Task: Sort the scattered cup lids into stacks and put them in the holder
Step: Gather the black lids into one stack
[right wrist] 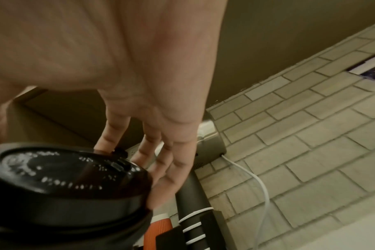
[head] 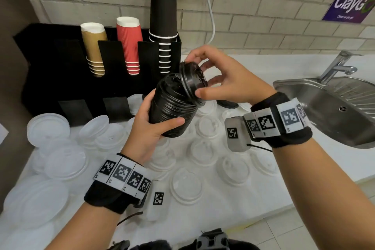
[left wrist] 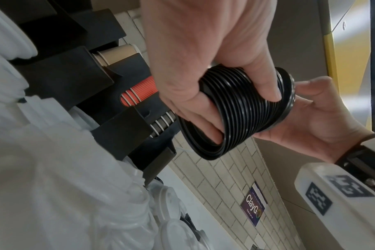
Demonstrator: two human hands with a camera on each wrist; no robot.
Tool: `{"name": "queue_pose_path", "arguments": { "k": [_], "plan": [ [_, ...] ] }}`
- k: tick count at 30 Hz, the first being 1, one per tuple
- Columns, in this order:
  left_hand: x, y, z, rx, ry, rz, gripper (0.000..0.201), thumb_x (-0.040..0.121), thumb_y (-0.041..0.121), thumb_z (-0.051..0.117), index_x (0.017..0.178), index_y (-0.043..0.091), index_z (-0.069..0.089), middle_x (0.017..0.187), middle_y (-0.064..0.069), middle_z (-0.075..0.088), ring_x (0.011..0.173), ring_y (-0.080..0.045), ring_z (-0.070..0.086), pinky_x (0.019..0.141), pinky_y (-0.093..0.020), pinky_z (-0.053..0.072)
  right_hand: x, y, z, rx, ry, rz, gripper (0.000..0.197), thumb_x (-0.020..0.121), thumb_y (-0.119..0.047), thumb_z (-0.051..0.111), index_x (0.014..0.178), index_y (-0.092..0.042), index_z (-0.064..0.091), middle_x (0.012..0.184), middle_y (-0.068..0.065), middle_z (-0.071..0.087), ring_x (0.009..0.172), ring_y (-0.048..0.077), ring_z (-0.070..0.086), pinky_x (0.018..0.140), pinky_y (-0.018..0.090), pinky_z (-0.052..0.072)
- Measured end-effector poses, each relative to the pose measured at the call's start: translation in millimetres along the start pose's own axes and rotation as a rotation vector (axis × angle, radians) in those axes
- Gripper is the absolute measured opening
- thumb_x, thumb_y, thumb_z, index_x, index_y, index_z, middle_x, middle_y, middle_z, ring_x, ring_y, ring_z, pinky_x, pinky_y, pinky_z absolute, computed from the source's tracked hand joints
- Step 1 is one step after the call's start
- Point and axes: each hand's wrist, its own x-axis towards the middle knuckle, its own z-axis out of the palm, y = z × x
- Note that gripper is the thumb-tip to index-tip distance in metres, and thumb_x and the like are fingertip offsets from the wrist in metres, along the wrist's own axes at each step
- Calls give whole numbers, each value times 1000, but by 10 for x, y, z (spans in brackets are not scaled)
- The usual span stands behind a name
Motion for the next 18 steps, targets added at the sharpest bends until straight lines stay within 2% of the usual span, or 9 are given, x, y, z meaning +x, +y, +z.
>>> {"name": "queue_pose_path", "arguments": {
  "k": [1,3,5,8,11,13,15,18],
  "plan": [
    [-8,16,-13,12,2,4,87,54,20,90,131,39,54,127,0,65,117,-18,63,86,-34,56,15,-16,34,-35,-10,3,51,70,-15,71,118,-24,54,121,8,49,106,21,50,72,33,56],
    [-22,54,-36,43,8,12,80,53,25,90,122,50,58,125,5,66,117,-16,63,91,-40,55,49,-28,86,-94,-21,3,52,71,-13,72,119,-20,55,120,7,50,107,17,49,76,20,53],
    [-30,89,-74,71,11,20,76,52,26,90,116,55,60,123,8,67,117,-15,63,96,-45,52,86,-38,119,-122,-33,9,50,74,-9,74,119,-21,56,119,5,50,106,15,49,76,14,50],
    [-36,141,-144,128,-12,25,78,51,28,91,117,55,59,123,9,66,118,-14,62,99,-47,51,147,-80,163,-133,-69,32,50,76,-8,73,120,-24,58,118,4,53,103,14,52,72,11,47],
    [-47,190,-191,172,-52,26,79,50,30,92,118,54,59,125,8,65,120,-14,60,101,-46,50,198,-146,207,-105,-100,21,48,77,-3,72,122,-18,60,113,0,57,95,-2,50,73,5,42],
    [-54,216,-215,184,-60,19,80,49,30,91,118,52,59,124,10,65,120,-13,60,102,-45,50,225,-179,217,-112,-126,28,48,78,-3,71,122,-19,61,111,-5,57,94,-8,49,75,4,42],
    [-64,236,-255,193,-66,14,82,49,29,91,121,48,57,125,8,64,120,-13,59,103,-45,49,248,-199,234,-125,-150,40,49,78,-5,72,123,-21,61,111,-6,57,95,-7,50,76,5,41],
    [-83,259,-320,184,-74,4,85,49,28,91,125,43,56,127,4,64,121,-15,59,104,-47,48,269,-223,281,-158,-163,54,50,77,-10,73,123,-26,61,115,-4,58,100,2,52,76,5,42]
  ]
}}
